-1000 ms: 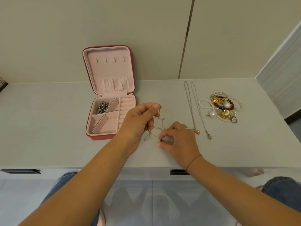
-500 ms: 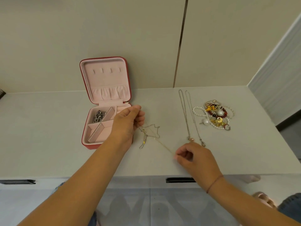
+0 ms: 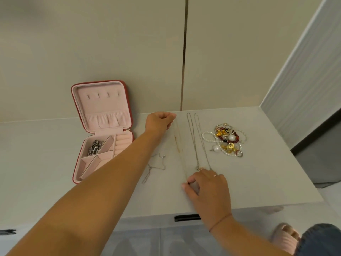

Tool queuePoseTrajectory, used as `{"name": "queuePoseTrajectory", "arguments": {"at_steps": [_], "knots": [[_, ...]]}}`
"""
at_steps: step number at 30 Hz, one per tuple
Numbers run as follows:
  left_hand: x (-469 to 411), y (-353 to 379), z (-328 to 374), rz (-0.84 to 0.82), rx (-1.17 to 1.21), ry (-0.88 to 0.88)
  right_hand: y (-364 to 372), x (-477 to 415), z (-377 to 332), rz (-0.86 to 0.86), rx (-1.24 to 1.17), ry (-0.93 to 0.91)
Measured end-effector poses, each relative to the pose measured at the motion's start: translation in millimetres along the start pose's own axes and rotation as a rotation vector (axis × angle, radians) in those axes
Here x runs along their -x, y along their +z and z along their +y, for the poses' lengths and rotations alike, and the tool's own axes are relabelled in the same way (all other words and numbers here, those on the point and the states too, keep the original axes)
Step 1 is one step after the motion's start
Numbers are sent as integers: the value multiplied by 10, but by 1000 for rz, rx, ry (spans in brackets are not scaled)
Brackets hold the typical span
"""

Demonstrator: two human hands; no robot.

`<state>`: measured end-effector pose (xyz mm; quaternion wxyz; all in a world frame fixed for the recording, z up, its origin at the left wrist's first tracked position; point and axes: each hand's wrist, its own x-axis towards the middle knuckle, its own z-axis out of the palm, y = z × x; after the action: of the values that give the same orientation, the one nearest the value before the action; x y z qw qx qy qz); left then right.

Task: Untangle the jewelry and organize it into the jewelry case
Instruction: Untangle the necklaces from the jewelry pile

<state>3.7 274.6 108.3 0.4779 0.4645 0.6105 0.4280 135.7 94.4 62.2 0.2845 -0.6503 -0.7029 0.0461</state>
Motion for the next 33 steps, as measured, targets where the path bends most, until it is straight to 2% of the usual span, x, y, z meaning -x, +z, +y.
{"name": "queuePoseTrajectory", "arguments": {"at_steps": [9, 22, 28, 33], "knots": [[-364, 282, -78, 9, -132, 45, 119, -224, 3, 119, 131, 108], [-614, 423, -272, 57, -596, 235, 212, -275, 133, 193, 170, 83], [-620, 442, -281, 97, -613, 250, 210, -290, 131, 184, 159, 102], [-569, 404, -283, 19, -549, 250, 207, -302, 134, 180, 156, 104]]}}
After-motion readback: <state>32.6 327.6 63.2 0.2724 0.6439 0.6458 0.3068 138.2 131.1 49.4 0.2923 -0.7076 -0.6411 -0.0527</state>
